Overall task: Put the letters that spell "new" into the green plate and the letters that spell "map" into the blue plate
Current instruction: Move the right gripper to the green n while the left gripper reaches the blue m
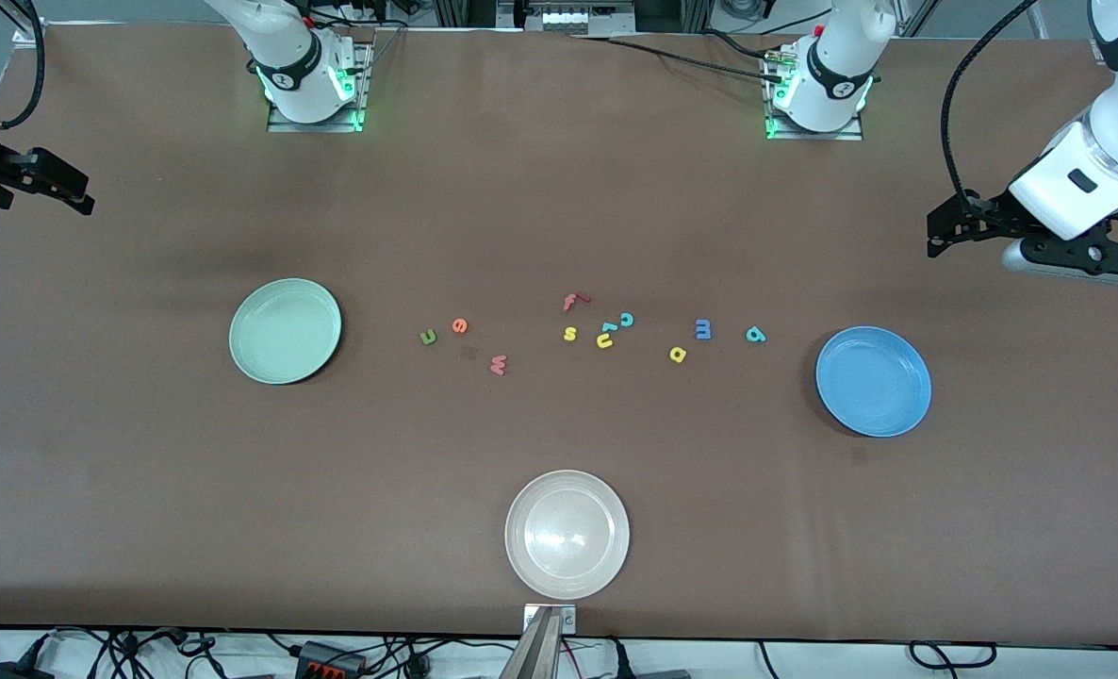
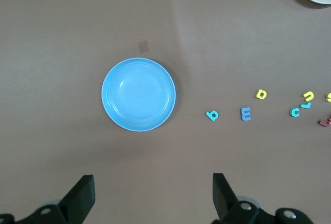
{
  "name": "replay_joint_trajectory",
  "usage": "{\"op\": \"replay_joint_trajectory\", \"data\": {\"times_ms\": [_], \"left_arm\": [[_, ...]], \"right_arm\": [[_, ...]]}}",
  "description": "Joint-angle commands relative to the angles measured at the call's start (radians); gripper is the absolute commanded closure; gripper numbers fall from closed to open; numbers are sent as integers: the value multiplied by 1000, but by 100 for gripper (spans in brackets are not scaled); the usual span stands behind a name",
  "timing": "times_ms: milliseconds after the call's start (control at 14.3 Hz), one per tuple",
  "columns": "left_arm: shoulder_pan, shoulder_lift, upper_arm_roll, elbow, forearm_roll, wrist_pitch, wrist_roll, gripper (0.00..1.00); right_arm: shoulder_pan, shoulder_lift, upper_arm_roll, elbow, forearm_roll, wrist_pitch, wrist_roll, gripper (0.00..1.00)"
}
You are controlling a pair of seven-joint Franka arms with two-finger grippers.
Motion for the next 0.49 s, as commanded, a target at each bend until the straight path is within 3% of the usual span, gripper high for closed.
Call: {"op": "replay_joint_trajectory", "data": {"times_ms": [0,419], "left_arm": [[-8,5,3,10,22,0,15,0],[-16,5,-18,10,23,-2,4,0]], "right_arm": [[1,-6,3,-11,-5,11,-4,0],[16,54,7,-8,4,-5,-16,0]]}}
